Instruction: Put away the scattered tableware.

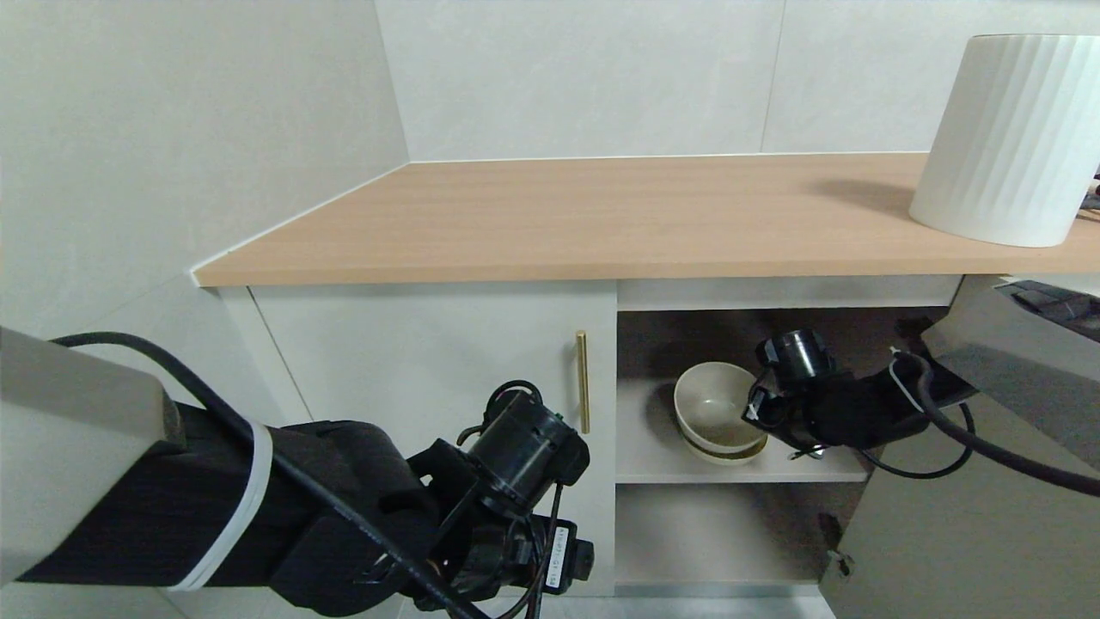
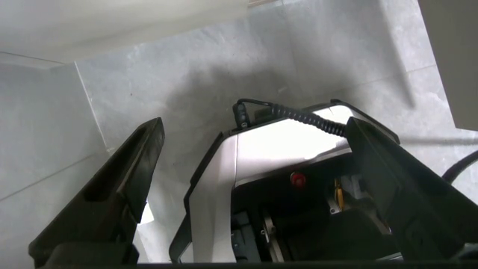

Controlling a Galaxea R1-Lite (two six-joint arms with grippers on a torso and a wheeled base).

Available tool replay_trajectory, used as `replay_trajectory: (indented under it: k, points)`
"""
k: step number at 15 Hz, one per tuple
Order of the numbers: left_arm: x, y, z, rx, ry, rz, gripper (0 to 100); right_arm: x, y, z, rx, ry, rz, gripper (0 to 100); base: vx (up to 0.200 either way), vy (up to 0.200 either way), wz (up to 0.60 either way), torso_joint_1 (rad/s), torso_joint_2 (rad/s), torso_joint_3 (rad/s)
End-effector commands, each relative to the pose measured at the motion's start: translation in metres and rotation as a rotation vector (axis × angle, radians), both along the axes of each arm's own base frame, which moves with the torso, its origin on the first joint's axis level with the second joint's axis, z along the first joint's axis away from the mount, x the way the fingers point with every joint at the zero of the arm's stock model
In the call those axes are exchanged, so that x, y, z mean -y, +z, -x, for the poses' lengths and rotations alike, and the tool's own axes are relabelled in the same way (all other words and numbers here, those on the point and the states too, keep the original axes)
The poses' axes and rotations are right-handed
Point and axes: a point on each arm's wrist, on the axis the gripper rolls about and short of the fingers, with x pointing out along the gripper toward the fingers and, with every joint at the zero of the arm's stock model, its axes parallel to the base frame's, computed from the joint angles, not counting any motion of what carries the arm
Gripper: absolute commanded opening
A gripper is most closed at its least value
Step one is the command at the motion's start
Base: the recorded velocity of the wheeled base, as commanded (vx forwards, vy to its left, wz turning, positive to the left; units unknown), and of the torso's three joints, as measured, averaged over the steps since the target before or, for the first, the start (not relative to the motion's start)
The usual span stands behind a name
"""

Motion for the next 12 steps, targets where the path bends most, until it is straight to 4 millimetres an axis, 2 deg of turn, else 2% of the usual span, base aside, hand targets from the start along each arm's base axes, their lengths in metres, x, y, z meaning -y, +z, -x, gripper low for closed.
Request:
replay_trajectory:
  k: [1, 12]
  points:
    - [0.0000, 0.0002, -0.0001, 0.001, 0.001, 0.001, 100, 0.0033, -0.0071, -0.0031, -0.009, -0.019, 0.016, 0, 0.000, 0.000, 0.00, 0.000, 0.00, 0.000]
    - [0.0002, -0.0003, -0.0002, 0.000, 0.002, 0.001, 100, 0.0039, -0.0129, -0.0067, -0.014, -0.031, 0.031, 0, 0.000, 0.000, 0.00, 0.000, 0.00, 0.000]
